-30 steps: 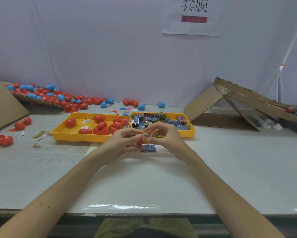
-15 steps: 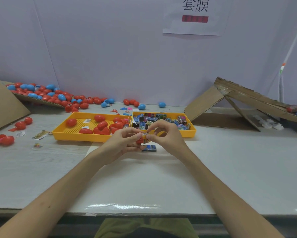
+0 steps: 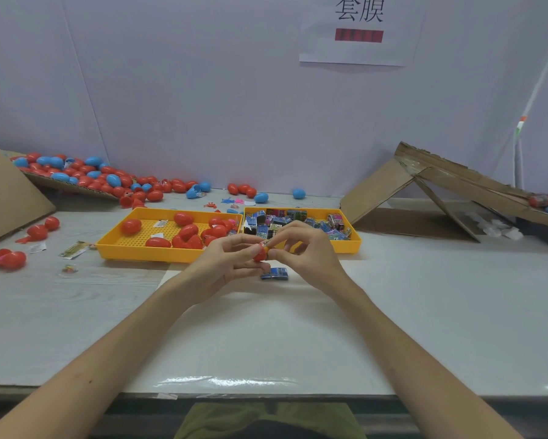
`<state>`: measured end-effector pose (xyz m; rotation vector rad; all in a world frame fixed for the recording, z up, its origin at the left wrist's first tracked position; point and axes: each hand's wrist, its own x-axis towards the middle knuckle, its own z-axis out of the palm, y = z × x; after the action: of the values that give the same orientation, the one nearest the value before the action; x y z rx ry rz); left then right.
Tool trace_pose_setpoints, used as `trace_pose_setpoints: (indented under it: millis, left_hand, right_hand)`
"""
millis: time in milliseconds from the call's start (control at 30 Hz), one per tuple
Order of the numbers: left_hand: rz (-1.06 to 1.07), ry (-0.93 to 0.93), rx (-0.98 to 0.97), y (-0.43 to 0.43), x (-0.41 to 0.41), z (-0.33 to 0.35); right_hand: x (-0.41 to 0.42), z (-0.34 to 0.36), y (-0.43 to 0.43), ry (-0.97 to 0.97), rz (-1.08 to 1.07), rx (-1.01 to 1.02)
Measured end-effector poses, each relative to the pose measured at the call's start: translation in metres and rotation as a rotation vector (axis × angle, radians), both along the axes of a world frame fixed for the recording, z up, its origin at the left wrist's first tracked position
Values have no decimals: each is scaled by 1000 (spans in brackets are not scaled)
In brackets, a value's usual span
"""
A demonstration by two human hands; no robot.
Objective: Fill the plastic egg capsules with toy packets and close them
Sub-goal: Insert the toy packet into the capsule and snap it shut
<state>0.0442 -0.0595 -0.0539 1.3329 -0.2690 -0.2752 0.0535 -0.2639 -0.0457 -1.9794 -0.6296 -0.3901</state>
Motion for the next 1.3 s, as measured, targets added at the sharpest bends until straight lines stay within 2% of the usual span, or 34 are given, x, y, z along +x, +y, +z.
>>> trace_pose_setpoints:
  millis: [167, 400, 667, 1300]
  left_hand:
    - [29, -37, 39, 0, 1, -1]
    - [177, -247, 283, -7, 1, -3]
    - [220, -315, 368, -6, 2, -5]
    - [206, -348, 341, -3, 3, -7]
  right_hand:
    - [2, -2, 0, -11, -28, -16]
    - [2, -4, 1, -49, -46, -35]
    - [1, -7, 4, -68, -16, -40]
    - [0, -10, 6, -60, 2, -48]
